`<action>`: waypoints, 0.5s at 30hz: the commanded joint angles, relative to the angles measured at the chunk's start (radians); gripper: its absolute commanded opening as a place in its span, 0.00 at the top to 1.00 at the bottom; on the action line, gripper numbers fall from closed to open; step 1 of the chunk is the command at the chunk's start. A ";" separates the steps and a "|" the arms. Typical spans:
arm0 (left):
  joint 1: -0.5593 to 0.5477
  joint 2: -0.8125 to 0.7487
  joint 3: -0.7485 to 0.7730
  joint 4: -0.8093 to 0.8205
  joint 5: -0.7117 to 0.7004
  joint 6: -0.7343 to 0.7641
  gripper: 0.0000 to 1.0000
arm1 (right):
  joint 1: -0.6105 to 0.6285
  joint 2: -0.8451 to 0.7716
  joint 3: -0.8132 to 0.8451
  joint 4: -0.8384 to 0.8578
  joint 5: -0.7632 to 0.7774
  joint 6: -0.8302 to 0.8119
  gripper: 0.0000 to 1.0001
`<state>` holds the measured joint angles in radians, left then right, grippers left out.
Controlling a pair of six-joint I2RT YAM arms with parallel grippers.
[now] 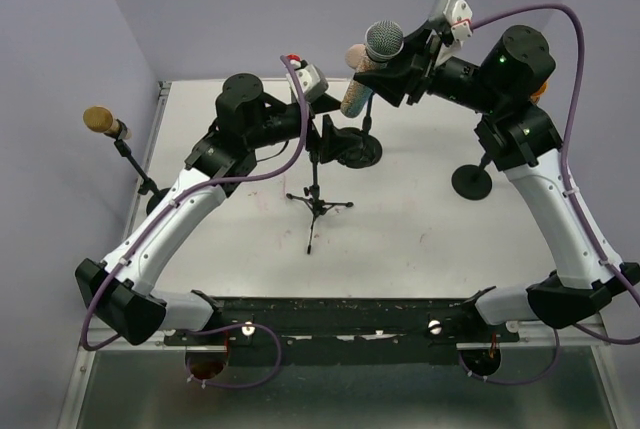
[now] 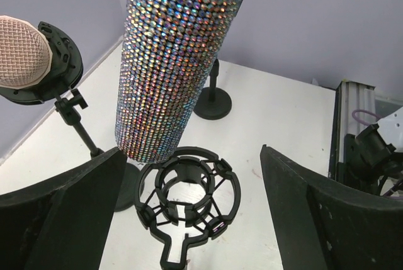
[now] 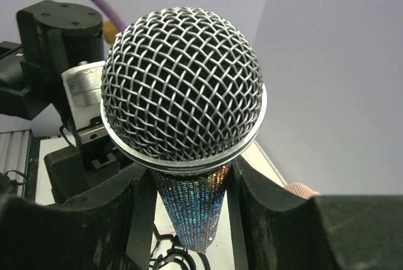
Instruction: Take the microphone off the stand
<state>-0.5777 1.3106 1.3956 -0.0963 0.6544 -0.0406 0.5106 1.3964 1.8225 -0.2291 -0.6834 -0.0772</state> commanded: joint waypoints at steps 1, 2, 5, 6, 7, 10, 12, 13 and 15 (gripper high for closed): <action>-0.013 0.007 0.069 0.113 -0.010 -0.068 0.07 | 0.006 0.010 -0.049 -0.021 -0.154 -0.022 0.99; -0.013 0.010 0.074 0.112 -0.044 -0.073 0.09 | 0.008 0.010 -0.048 -0.029 -0.150 -0.021 0.99; -0.013 0.016 0.104 0.029 -0.105 -0.045 0.10 | 0.006 0.001 -0.055 -0.029 -0.091 -0.003 0.99; -0.013 0.016 0.117 -0.018 -0.117 -0.021 0.10 | 0.006 -0.002 -0.057 -0.024 -0.062 -0.003 0.99; -0.011 0.010 0.123 -0.057 -0.122 0.005 0.10 | 0.006 -0.005 -0.054 -0.016 -0.047 -0.001 0.99; -0.004 -0.039 0.079 -0.117 -0.128 0.083 0.07 | 0.006 0.003 -0.028 -0.018 -0.036 -0.015 0.99; -0.004 -0.089 0.021 -0.096 -0.141 0.117 0.04 | 0.006 0.013 -0.014 -0.036 -0.054 -0.015 0.99; -0.002 -0.109 -0.013 -0.056 -0.138 0.120 0.02 | 0.006 0.015 -0.017 -0.038 -0.073 -0.007 0.99; -0.002 -0.131 -0.050 0.012 -0.115 0.102 0.01 | 0.006 0.019 -0.031 -0.030 -0.120 0.022 0.99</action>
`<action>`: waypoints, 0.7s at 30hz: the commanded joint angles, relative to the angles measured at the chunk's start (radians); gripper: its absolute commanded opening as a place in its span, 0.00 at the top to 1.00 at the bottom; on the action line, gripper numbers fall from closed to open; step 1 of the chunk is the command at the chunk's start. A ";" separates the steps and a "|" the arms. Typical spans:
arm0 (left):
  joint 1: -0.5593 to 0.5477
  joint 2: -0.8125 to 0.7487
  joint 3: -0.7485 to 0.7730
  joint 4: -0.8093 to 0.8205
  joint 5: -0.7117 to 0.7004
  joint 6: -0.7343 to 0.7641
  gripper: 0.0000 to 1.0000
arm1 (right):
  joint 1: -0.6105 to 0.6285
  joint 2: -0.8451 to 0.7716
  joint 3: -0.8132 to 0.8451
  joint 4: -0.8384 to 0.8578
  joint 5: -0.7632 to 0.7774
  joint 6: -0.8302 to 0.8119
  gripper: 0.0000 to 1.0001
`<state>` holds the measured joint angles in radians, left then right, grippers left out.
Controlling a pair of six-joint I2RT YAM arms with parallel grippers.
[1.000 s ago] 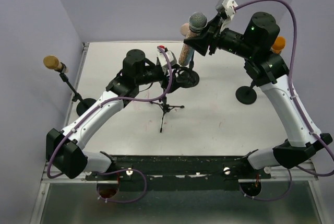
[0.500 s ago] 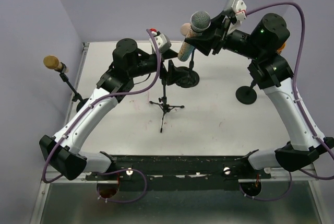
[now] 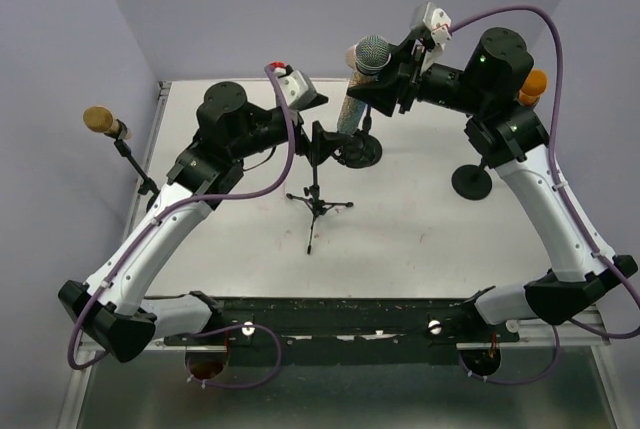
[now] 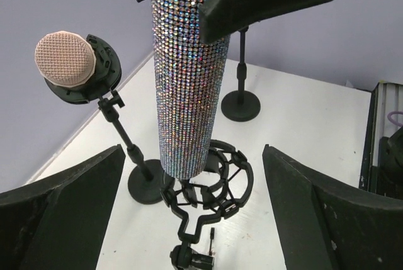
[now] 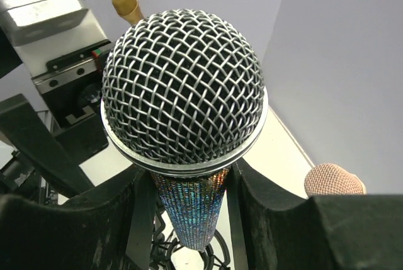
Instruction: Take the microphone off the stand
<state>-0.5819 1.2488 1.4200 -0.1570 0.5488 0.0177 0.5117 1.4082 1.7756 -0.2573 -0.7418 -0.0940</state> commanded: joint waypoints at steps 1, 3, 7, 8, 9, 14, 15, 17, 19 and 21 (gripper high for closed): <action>0.002 -0.065 -0.070 0.089 0.006 0.027 0.01 | 0.004 0.011 0.009 0.013 -0.082 0.062 0.99; 0.001 -0.037 -0.041 0.111 0.022 -0.011 0.01 | 0.005 0.023 0.005 0.041 -0.131 0.091 0.99; 0.001 0.018 0.006 0.152 0.060 -0.070 0.07 | 0.005 0.086 0.077 0.050 -0.255 0.175 0.99; -0.001 0.029 0.017 0.152 0.080 -0.073 0.09 | 0.007 0.101 0.100 0.041 -0.270 0.183 0.99; 0.001 0.035 0.023 0.151 0.098 -0.078 0.13 | 0.008 0.116 0.119 0.035 -0.278 0.186 0.99; -0.001 0.035 0.031 0.145 0.158 -0.091 0.38 | 0.007 0.126 0.104 0.073 -0.269 0.198 0.99; 0.001 0.029 0.033 0.140 0.160 -0.093 0.45 | 0.007 0.124 0.093 0.073 -0.254 0.200 0.99; 0.001 0.014 0.028 0.129 0.163 -0.091 0.65 | 0.007 0.120 0.067 0.076 -0.223 0.201 0.89; 0.004 -0.002 0.031 0.113 0.152 -0.088 0.90 | 0.007 0.110 0.045 0.078 -0.193 0.203 0.66; 0.010 -0.025 0.033 0.100 0.122 -0.091 1.00 | 0.004 0.103 0.028 0.070 -0.163 0.206 0.27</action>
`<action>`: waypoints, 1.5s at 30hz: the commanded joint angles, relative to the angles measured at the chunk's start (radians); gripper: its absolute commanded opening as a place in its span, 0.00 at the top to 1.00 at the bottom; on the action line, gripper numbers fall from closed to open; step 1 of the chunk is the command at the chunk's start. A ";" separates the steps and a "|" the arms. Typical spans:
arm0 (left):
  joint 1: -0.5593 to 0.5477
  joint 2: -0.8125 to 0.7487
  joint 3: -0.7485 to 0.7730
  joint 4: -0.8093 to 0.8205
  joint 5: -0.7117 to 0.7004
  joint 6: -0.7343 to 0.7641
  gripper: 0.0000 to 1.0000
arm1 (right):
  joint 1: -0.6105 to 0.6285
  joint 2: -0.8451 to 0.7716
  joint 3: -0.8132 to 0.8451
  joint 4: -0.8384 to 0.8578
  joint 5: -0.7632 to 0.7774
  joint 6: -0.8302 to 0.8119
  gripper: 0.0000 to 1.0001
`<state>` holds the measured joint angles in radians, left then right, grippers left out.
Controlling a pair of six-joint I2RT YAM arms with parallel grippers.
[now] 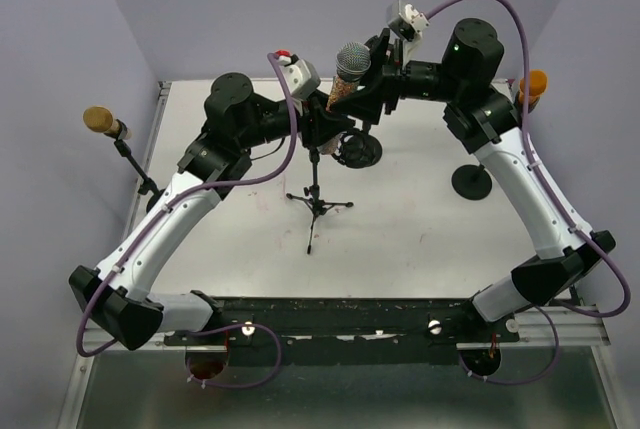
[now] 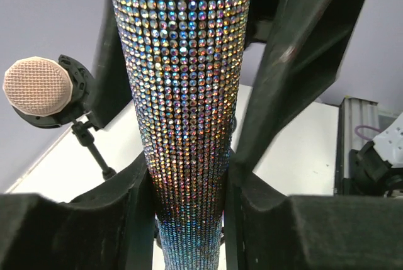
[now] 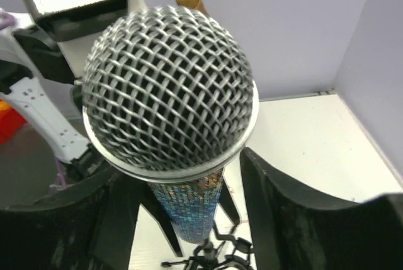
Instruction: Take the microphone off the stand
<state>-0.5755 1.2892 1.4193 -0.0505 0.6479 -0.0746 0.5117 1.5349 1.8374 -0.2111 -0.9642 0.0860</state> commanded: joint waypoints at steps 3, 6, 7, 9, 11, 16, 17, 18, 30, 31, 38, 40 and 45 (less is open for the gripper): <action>0.032 -0.115 0.049 -0.047 -0.083 -0.008 1.00 | 0.007 -0.058 -0.065 -0.007 0.085 -0.026 0.07; 0.065 -0.168 0.087 -0.153 -0.287 0.030 1.00 | 0.007 -0.105 -0.124 -0.033 0.154 -0.058 0.04; 0.074 -0.183 0.090 -0.202 -0.371 0.060 1.00 | 0.005 -0.120 -0.135 -0.057 0.171 -0.075 0.04; 0.092 -0.217 0.076 -0.294 -0.506 0.149 1.00 | 0.007 -0.142 -0.164 -0.095 0.199 -0.130 0.04; 0.120 -0.261 0.008 -0.377 -0.627 0.202 1.00 | 0.005 -0.163 -0.193 -0.119 0.228 -0.166 0.04; 0.250 -0.347 -0.230 -0.691 -0.791 0.092 1.00 | 0.007 -0.185 -0.222 -0.168 0.278 -0.218 0.04; 0.282 -0.350 -0.273 -0.748 -0.800 0.044 1.00 | 0.007 -0.188 -0.222 -0.177 0.282 -0.227 0.04; 0.311 -0.353 -0.311 -0.782 -0.798 -0.002 1.00 | 0.005 -0.187 -0.224 -0.189 0.280 -0.242 0.04; 0.391 -0.207 -0.517 -0.781 -0.657 0.070 1.00 | 0.005 -0.177 -0.214 -0.307 0.255 -0.371 0.04; 0.393 -0.176 -0.504 -0.790 -0.651 0.100 1.00 | 0.007 -0.179 -0.214 -0.312 0.255 -0.374 0.04; 0.393 -0.065 -0.537 -0.775 -0.640 0.503 1.00 | 0.007 -0.185 -0.225 -0.318 0.259 -0.376 0.04; 0.393 -0.131 -0.624 -0.732 -0.622 0.602 1.00 | 0.007 -0.190 -0.230 -0.315 0.259 -0.377 0.04; 0.393 -0.257 -0.830 -0.678 -0.604 0.723 0.93 | 0.005 -0.194 -0.239 -0.317 0.259 -0.384 0.04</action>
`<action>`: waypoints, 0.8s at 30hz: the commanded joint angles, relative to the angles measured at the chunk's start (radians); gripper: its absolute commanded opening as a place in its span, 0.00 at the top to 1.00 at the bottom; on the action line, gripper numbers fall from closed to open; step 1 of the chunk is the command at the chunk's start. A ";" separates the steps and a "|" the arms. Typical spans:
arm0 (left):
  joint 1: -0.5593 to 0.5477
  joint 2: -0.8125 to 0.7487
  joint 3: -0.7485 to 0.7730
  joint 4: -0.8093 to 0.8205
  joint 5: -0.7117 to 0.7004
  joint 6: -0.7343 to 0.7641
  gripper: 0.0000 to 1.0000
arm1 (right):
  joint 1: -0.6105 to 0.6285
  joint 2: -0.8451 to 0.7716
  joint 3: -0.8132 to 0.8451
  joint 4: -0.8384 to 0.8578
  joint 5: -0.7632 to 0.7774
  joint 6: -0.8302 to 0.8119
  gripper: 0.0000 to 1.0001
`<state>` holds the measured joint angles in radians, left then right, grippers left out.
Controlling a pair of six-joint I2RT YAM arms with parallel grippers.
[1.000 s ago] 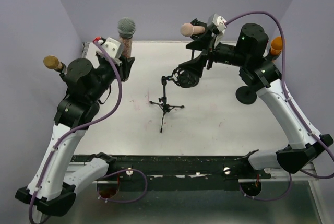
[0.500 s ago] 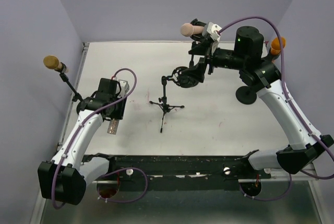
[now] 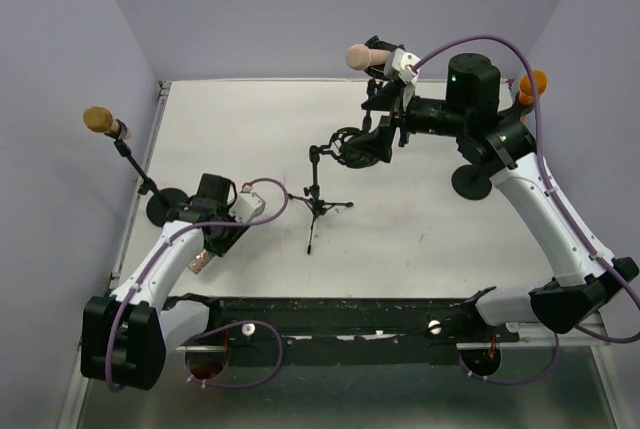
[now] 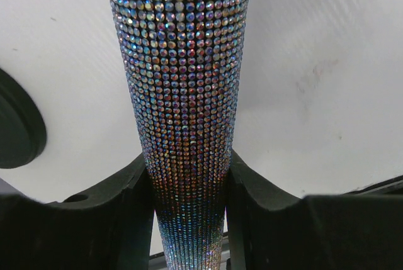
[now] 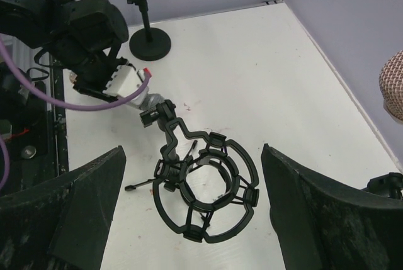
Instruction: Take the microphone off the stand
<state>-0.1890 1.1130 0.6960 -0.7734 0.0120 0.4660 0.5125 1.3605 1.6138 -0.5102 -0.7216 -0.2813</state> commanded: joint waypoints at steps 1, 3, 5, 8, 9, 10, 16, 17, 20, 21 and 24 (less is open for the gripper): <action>0.006 -0.087 -0.130 0.034 0.045 0.203 0.91 | 0.006 -0.020 -0.020 -0.016 0.017 -0.016 0.04; 0.008 -0.087 -0.168 0.051 0.056 0.223 0.89 | 0.006 -0.020 -0.029 -0.013 0.017 -0.016 0.04; 0.006 -0.067 -0.193 0.094 0.037 0.220 0.87 | 0.006 -0.018 -0.035 -0.016 0.008 -0.015 0.04; 0.006 -0.024 -0.193 0.117 0.036 0.203 0.61 | 0.004 -0.015 -0.037 -0.019 -0.001 -0.019 0.05; 0.006 -0.010 -0.190 0.117 0.045 0.192 0.54 | 0.006 -0.015 -0.041 -0.024 -0.002 -0.028 0.05; 0.006 -0.001 -0.191 0.121 0.049 0.181 0.48 | 0.004 -0.017 -0.043 -0.028 -0.002 -0.036 0.04; 0.003 -0.007 -0.220 0.120 0.078 0.178 0.29 | 0.006 -0.024 -0.049 -0.056 0.007 -0.062 0.04; 0.000 -0.013 -0.220 0.111 0.078 0.183 0.24 | 0.006 -0.027 -0.046 -0.060 0.007 -0.064 0.04; -0.009 -0.044 -0.170 0.047 0.082 0.206 0.15 | 0.006 -0.028 -0.029 -0.083 0.010 -0.076 0.04; -0.010 -0.057 -0.147 0.017 0.089 0.214 0.14 | 0.006 -0.020 -0.020 -0.099 0.007 -0.091 0.04; -0.018 -0.105 -0.041 -0.056 0.156 0.232 0.13 | 0.007 0.008 0.037 -0.172 -0.030 -0.171 0.04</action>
<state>-0.1947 1.0668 0.5388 -0.7174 0.0528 0.6601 0.5129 1.3540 1.5826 -0.5808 -0.7223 -0.3595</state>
